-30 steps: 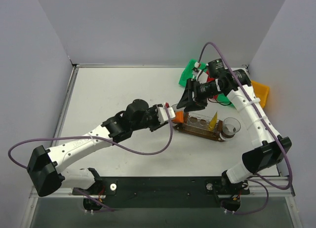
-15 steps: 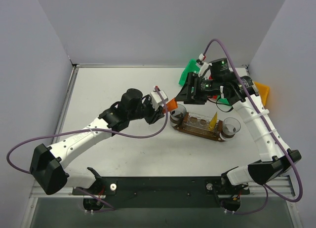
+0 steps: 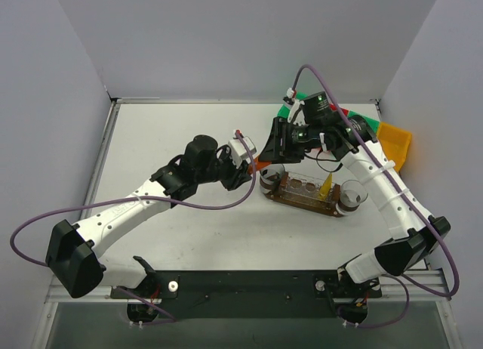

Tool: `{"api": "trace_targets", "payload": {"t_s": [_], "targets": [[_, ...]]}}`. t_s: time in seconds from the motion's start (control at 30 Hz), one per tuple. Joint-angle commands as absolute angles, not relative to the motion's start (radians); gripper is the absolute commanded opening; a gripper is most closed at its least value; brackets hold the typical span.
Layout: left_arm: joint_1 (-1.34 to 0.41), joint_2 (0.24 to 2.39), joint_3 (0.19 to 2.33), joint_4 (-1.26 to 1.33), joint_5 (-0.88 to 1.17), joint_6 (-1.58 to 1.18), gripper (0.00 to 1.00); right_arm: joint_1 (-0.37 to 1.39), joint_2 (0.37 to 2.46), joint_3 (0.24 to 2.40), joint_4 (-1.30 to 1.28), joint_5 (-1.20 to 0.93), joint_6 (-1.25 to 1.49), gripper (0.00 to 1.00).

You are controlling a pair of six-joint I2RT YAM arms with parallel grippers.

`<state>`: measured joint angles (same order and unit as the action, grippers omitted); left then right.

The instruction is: Prepare toiletry sets of a toothbrush and toothpaste on the tray

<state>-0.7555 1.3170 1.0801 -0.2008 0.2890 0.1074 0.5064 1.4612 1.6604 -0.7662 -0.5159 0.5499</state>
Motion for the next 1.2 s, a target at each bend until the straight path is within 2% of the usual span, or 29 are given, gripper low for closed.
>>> {"api": "trace_targets", "payload": {"t_s": [0.0,0.13,0.23,0.33,0.37,0.43,0.47,0.53,0.57,0.6,0.67,0.73,0.83,1.17], "targets": [[-0.75,1.31,1.141,-0.172,0.302,0.092,0.0,0.534,1.47,1.692,-0.755,-0.479,0.552,0.38],[-0.75,1.31,1.141,-0.17,0.302,0.094,0.0,0.546,1.479,1.7,-0.755,-0.459,0.551,0.36],[-0.749,1.312,1.141,-0.17,0.302,0.094,0.0,0.555,1.488,1.704,-0.756,-0.457,0.551,0.31],[-0.75,1.305,1.138,-0.167,0.295,0.091,0.0,0.561,1.494,1.707,-0.758,-0.456,0.552,0.2],[-0.75,1.305,1.138,-0.167,0.291,0.091,0.0,0.563,1.494,1.71,-0.759,-0.456,0.552,0.09],[-0.749,1.302,1.138,-0.163,0.276,0.081,0.0,0.566,1.496,1.713,-0.762,-0.446,0.552,0.0],[-0.75,1.301,1.14,-0.157,0.267,0.077,0.03,0.565,1.493,1.715,-0.764,-0.439,0.552,0.0],[-0.75,1.292,1.131,-0.137,0.24,0.066,0.18,0.566,1.483,1.715,-0.762,-0.408,0.555,0.0],[-0.749,1.287,1.126,-0.127,0.23,0.063,0.28,0.565,1.479,1.718,-0.762,-0.393,0.557,0.0],[-0.75,1.275,1.115,-0.109,0.224,0.055,0.41,0.565,1.471,1.726,-0.768,-0.368,0.567,0.0],[-0.75,1.259,1.106,-0.089,0.218,0.051,0.52,0.566,1.462,1.735,-0.769,-0.344,0.574,0.0],[-0.749,1.236,1.086,-0.051,0.212,0.035,0.72,0.566,1.447,1.738,-0.77,-0.304,0.578,0.0],[-0.75,1.215,1.088,-0.031,0.199,-0.023,0.79,0.565,1.428,1.723,-0.775,-0.24,0.58,0.0],[-0.64,1.273,1.226,-0.212,0.143,-0.181,0.82,0.489,1.405,1.819,-0.911,-0.094,0.479,0.0]]}}
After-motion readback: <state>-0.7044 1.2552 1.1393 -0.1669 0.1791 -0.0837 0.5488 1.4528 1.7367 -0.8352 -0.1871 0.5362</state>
